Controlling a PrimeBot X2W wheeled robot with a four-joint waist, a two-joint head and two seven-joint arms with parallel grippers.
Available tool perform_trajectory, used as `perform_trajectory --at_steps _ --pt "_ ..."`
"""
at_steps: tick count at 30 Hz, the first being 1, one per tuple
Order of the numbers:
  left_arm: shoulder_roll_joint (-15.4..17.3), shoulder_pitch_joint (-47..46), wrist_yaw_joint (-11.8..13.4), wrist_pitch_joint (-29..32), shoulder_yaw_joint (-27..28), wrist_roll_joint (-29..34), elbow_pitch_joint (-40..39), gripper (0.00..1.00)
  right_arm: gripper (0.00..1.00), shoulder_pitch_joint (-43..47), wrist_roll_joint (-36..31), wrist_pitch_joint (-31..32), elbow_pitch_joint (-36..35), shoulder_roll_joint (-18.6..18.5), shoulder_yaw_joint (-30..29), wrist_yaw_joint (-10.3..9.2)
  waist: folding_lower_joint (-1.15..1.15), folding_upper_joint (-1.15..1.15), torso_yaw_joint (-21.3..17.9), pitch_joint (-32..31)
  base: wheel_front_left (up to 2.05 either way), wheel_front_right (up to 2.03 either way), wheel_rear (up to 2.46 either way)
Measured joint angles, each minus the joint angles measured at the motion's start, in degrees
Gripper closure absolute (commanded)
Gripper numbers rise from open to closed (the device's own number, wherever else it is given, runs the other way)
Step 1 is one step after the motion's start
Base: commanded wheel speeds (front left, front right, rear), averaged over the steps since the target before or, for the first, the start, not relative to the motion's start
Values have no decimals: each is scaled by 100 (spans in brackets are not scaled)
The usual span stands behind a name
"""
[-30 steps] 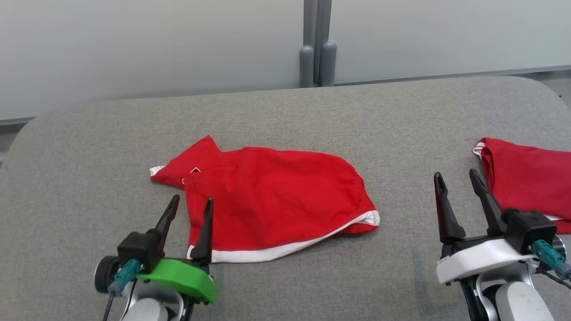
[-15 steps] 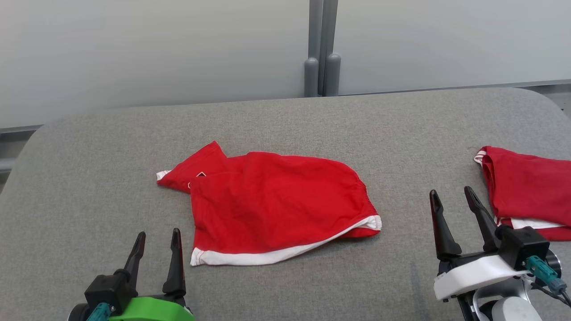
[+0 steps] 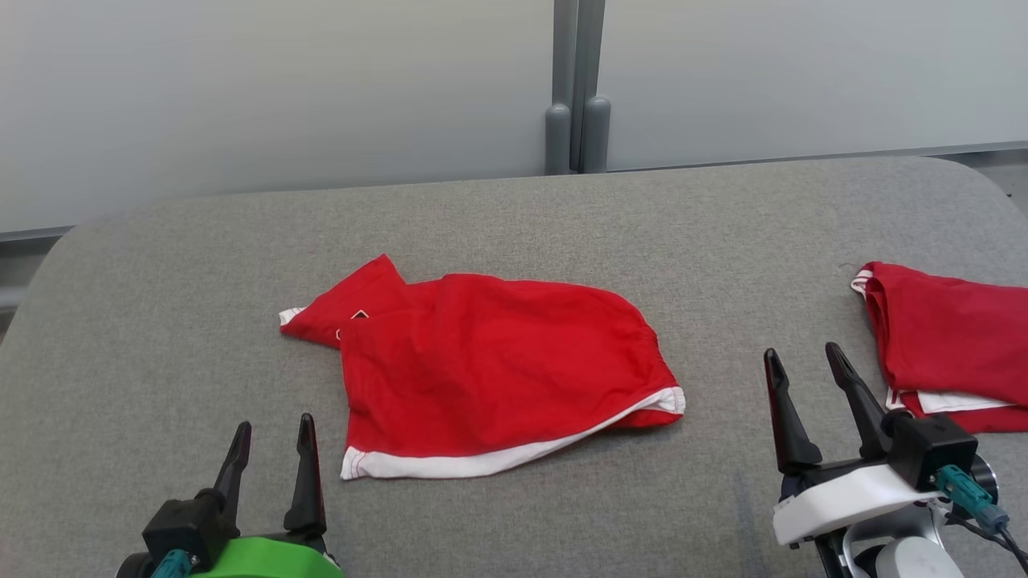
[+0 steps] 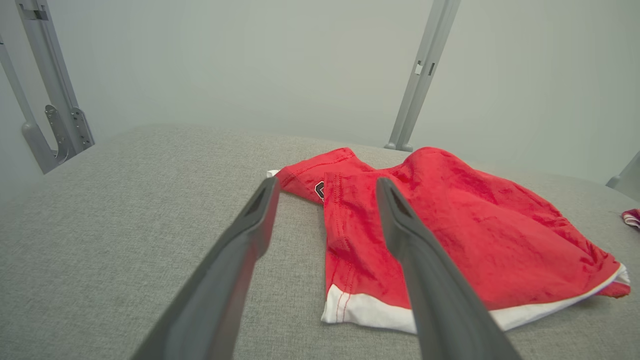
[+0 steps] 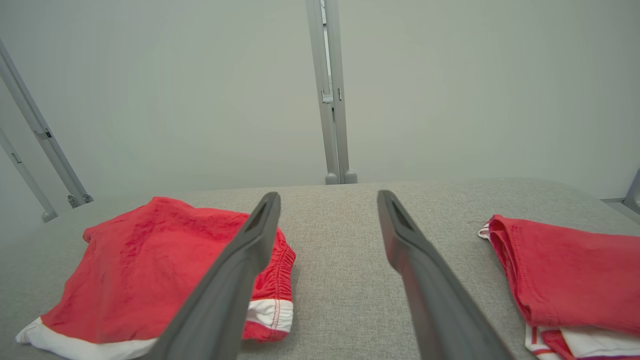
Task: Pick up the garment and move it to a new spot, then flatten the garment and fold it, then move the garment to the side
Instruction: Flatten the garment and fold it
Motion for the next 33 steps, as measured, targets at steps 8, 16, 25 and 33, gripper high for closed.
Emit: perform_trajectory --at_steps 8,16,25,33 --pt "-52 -1 -56 1 114 73 56 0 0 -35 -1 -4 14 0 -14 0 0 0 18 33 0 0 0" --pt "-56 -8 -281 252 -2 5 430 0 0 -53 -8 -4 18 0 -4 0 0 0 28 58 0 0 0" --pt "90 -329 -572 810 -344 1 1084 0 0 -104 -9 -5 19 0 63 0 0 0 -8 176 0 0 0" --pt "115 -849 -709 1059 -443 -70 1972 0 0 -218 -47 2 -1 0 118 0 0 0 -148 374 0 0 0"
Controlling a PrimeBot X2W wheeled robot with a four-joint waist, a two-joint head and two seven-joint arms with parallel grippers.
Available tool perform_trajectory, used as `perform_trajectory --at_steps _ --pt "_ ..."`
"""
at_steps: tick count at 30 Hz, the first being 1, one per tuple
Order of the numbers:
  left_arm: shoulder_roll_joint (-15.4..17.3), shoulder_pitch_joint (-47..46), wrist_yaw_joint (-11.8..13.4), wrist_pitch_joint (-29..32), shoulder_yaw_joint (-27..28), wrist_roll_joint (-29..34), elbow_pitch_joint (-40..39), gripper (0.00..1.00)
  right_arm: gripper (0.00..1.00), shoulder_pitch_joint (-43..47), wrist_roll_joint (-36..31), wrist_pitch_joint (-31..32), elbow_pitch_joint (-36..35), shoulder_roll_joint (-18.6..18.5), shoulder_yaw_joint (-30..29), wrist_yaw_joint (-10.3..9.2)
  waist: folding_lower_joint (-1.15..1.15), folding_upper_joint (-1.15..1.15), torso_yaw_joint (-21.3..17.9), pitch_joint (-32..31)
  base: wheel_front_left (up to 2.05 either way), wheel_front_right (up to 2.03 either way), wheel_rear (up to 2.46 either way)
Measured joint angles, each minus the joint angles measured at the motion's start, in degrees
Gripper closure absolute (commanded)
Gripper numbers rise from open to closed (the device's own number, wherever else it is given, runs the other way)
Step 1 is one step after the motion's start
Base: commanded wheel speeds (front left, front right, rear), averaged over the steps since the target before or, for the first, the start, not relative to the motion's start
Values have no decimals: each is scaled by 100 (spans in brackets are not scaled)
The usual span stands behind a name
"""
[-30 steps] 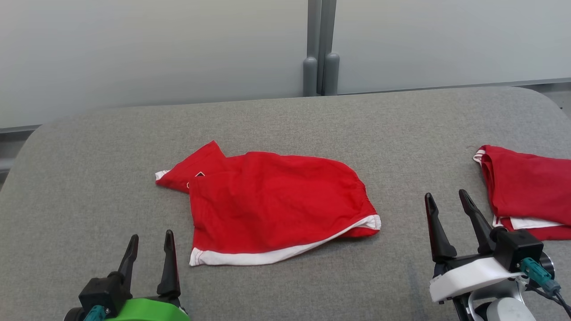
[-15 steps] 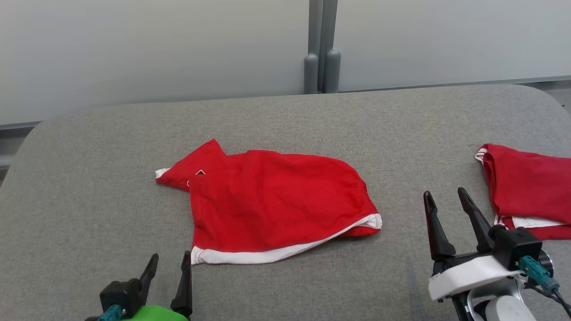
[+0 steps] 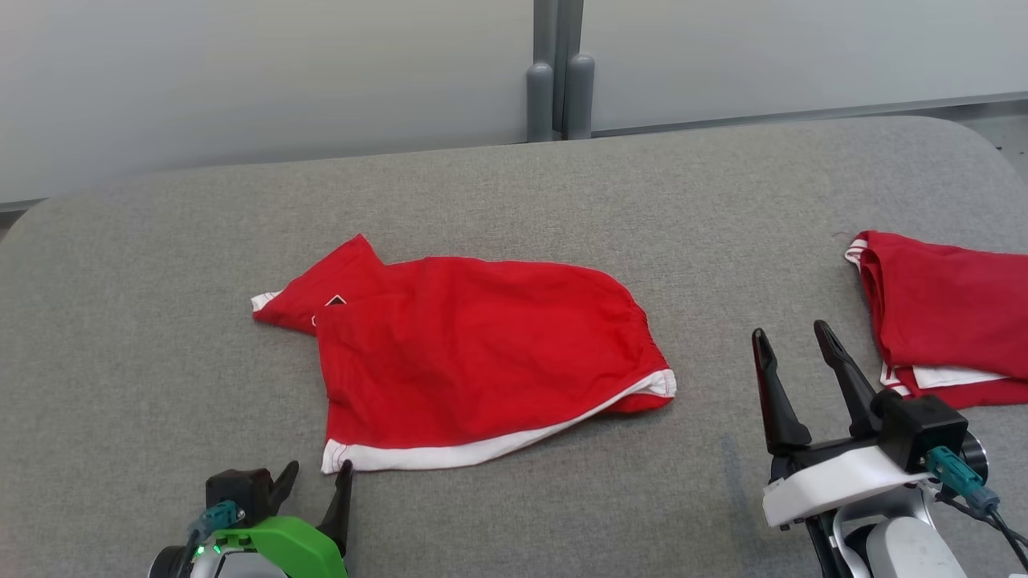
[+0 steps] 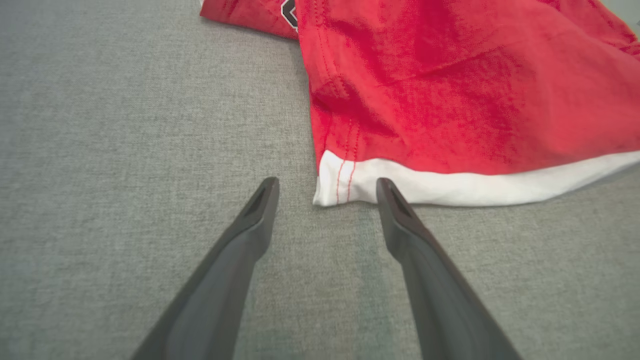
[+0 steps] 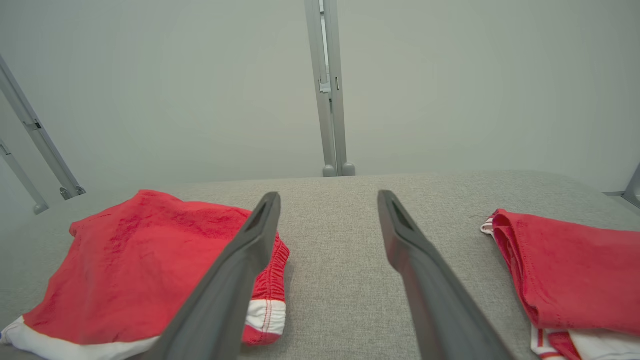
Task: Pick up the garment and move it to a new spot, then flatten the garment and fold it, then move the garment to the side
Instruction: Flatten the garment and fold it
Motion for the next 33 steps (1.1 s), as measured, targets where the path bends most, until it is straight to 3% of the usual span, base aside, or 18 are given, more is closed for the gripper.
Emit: perform_trajectory --at_steps 11,13,14,16,17,18,24,33 --pt "18 -441 -136 -123 -113 -132 648 1 0 -98 -51 26 -42 0 -13 0 0 0 -190 264 0 0 0" --pt "24 -485 -162 -170 -147 -137 697 27 0 -104 -56 26 -41 0 -14 0 0 0 -208 282 0 0 0" --pt "24 -509 -174 -191 -160 -141 726 49 0 -104 -57 25 -40 0 -15 0 0 0 -212 284 0 0 0" --pt "21 -544 -180 -191 -211 -174 771 76 0 -104 -66 25 -36 0 -21 0 0 0 -210 277 0 0 0" --pt "15 -555 -187 -198 -234 -176 793 95 0 -104 -66 25 -34 0 -22 0 0 0 -207 271 0 0 0" --pt "10 -560 -188 -200 -264 -189 818 100 0 -104 -68 25 -31 0 -21 0 0 0 -203 264 0 0 0" --pt "18 -560 -221 -432 -303 -229 826 100 0 -103 -171 156 52 -2 107 0 0 0 -155 200 0 0 0" --pt "47 -510 -52 -712 -152 -330 588 100 0 -193 -309 760 719 -2 635 0 0 0 71 154 0 0 0"
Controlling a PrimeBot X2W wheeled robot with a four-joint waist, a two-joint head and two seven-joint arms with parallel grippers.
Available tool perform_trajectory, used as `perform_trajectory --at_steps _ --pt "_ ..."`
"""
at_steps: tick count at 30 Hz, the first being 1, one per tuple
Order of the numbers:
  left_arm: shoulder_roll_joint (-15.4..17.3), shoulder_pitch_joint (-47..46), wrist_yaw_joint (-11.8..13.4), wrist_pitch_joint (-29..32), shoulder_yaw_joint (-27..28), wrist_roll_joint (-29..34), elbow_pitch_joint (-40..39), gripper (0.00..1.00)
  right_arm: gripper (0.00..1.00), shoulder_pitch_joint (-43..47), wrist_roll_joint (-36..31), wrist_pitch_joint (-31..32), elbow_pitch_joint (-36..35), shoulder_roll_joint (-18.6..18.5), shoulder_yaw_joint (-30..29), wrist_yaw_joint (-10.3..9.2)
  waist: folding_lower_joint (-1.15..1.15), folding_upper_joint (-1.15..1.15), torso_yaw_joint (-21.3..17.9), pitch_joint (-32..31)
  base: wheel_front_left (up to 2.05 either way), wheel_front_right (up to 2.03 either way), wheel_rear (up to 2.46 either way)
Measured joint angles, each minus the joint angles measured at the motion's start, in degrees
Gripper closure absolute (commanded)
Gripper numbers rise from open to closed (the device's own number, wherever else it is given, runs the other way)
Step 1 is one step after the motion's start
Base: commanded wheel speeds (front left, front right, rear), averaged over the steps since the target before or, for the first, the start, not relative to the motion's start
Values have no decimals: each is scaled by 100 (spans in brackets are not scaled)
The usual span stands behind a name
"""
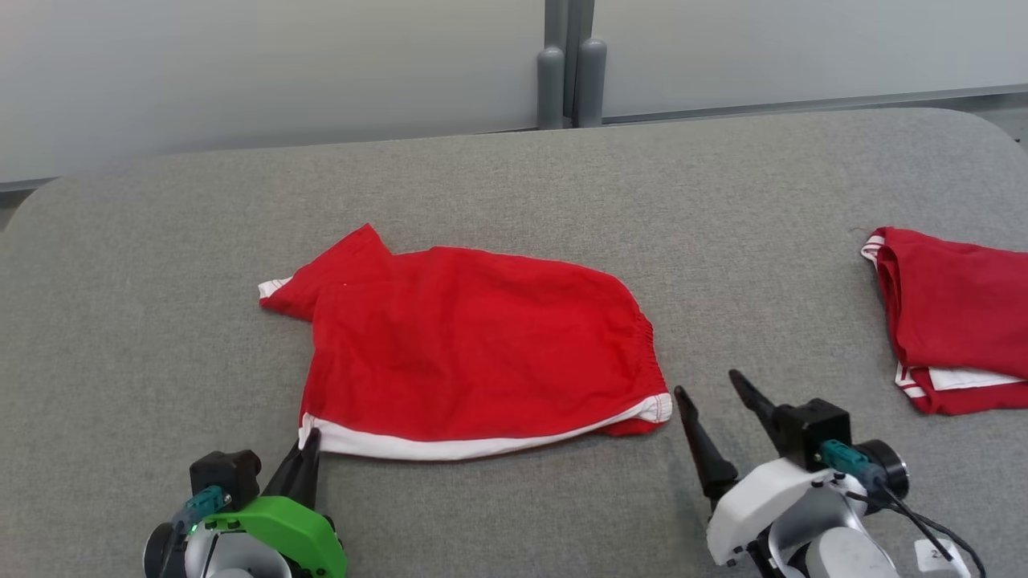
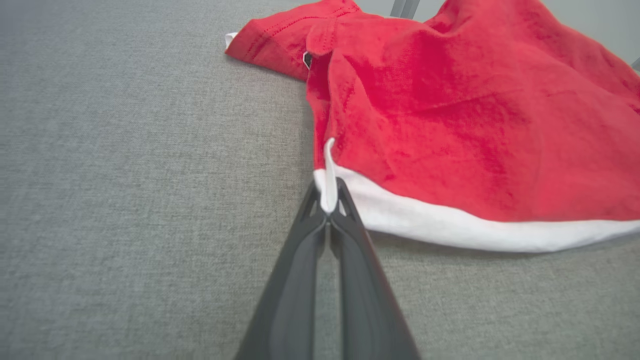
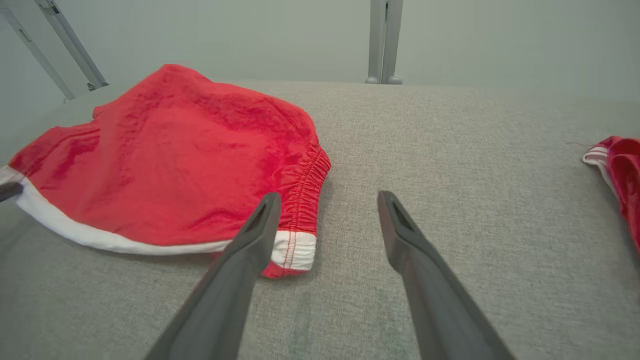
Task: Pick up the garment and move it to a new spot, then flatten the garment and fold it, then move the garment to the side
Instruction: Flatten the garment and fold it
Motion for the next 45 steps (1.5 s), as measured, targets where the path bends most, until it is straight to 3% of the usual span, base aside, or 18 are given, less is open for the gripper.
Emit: perform_trajectory --at_steps 13,23,25,28,29,30,37,45 --pt "-16 -20 76 -24 -44 -32 -7 100 0 -571 439 -62 1395 1 435 0 0 0 234 198 0 0 0" --pt "-13 -63 75 -59 -90 -62 108 100 0 -863 620 -163 1906 3 815 0 0 0 285 245 0 0 0" --pt "-13 -71 76 -76 -94 -81 121 100 51 -892 675 -171 1964 3 878 0 0 0 286 246 0 0 0" --pt "-13 -110 76 -79 -101 -101 140 100 78 -969 758 -181 2029 3 982 0 0 0 278 247 0 0 0" --pt "-12 -115 76 -85 -102 -102 145 100 96 -977 783 -167 2050 1 1017 0 0 0 275 243 0 0 0" --pt "-11 -115 76 -85 -110 -104 155 100 100 -979 806 -168 2067 -3 1046 0 0 0 271 240 0 0 0" --pt "-13 -122 75 -193 -58 -160 48 100 100 -1062 972 -333 1953 -125 1106 0 0 0 242 200 0 0 0" --pt "-229 -160 -74 -303 364 -712 -951 100 100 -1127 1296 -549 943 -314 1029 0 0 0 198 23 0 0 0"
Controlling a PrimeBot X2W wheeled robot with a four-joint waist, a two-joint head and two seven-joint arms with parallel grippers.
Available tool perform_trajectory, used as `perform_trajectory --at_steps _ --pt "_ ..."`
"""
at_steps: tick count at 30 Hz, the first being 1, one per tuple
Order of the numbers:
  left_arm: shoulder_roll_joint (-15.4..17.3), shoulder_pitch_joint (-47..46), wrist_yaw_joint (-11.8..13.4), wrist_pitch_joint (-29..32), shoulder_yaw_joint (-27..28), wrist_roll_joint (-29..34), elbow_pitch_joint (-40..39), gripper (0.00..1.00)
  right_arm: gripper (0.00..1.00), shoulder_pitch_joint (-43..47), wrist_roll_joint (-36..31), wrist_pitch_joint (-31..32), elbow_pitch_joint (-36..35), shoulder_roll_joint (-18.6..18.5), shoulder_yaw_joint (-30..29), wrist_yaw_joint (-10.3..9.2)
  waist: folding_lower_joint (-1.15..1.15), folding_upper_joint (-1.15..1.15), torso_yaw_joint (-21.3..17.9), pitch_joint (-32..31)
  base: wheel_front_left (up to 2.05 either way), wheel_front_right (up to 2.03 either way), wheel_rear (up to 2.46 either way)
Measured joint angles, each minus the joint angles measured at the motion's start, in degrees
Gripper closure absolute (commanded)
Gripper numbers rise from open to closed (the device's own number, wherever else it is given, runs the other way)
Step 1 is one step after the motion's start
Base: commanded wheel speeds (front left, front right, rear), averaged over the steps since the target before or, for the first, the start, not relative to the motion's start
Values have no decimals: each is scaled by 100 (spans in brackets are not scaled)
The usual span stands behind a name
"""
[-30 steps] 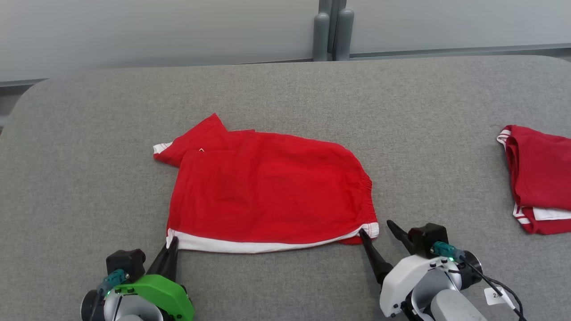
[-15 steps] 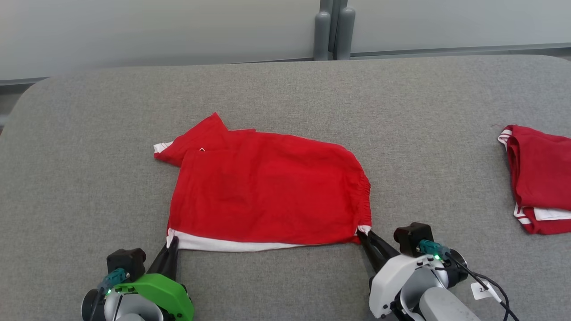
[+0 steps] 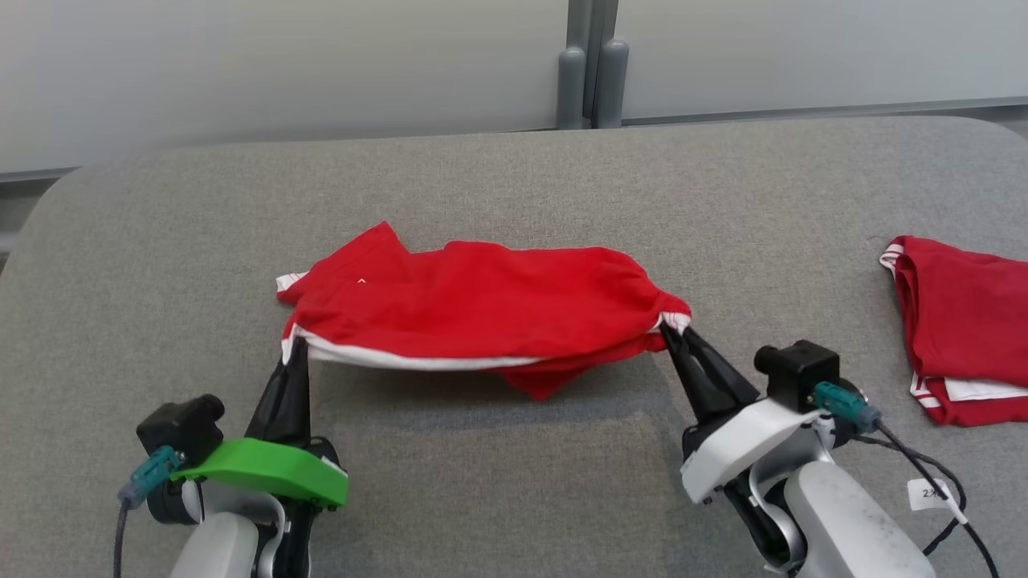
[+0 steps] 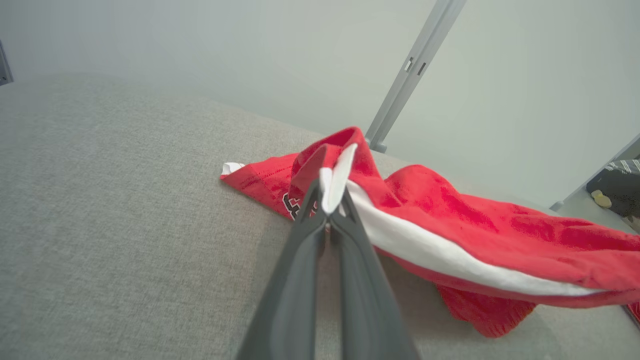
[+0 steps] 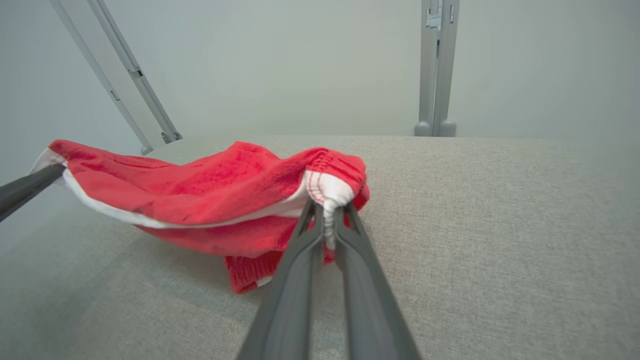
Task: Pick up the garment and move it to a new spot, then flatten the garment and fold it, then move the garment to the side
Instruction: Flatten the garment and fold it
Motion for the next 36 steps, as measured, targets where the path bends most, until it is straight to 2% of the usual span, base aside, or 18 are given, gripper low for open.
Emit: perform_trajectory --at_steps 7,13,17,21,24,28,32,36 --pt "-75 79 2 -25 189 -141 -1394 100 100 102 60 156 -1370 -297 -241 0 0 0 -67 -264 0 0 0" --pt "64 189 236 366 163 -93 -2909 100 100 359 47 659 -2711 -501 -525 0 0 0 -190 -480 0 0 0" --pt "226 88 360 739 158 -45 -3628 100 100 382 59 973 -3270 -588 -686 0 0 0 -252 -509 0 0 0" --pt "396 -287 435 1074 189 8 -4016 100 100 198 79 1214 -3507 -657 -768 0 0 0 -265 -433 0 0 0" --pt "530 -653 458 1277 232 59 -4086 100 100 -88 171 1360 -3495 -689 -736 0 0 0 -267 -336 0 0 0" --pt "671 -1313 408 1500 283 58 -3788 100 100 -760 311 1555 -3051 -800 -482 0 0 0 -260 -138 0 0 0" --pt "769 -2276 294 1702 281 67 -3031 100 100 -1924 414 1538 -2193 -869 -197 0 0 0 -240 141 0 0 0" --pt "803 -3498 211 1767 212 205 -2015 100 100 -3306 379 1211 -1076 -809 52 0 0 0 -200 478 0 0 0"
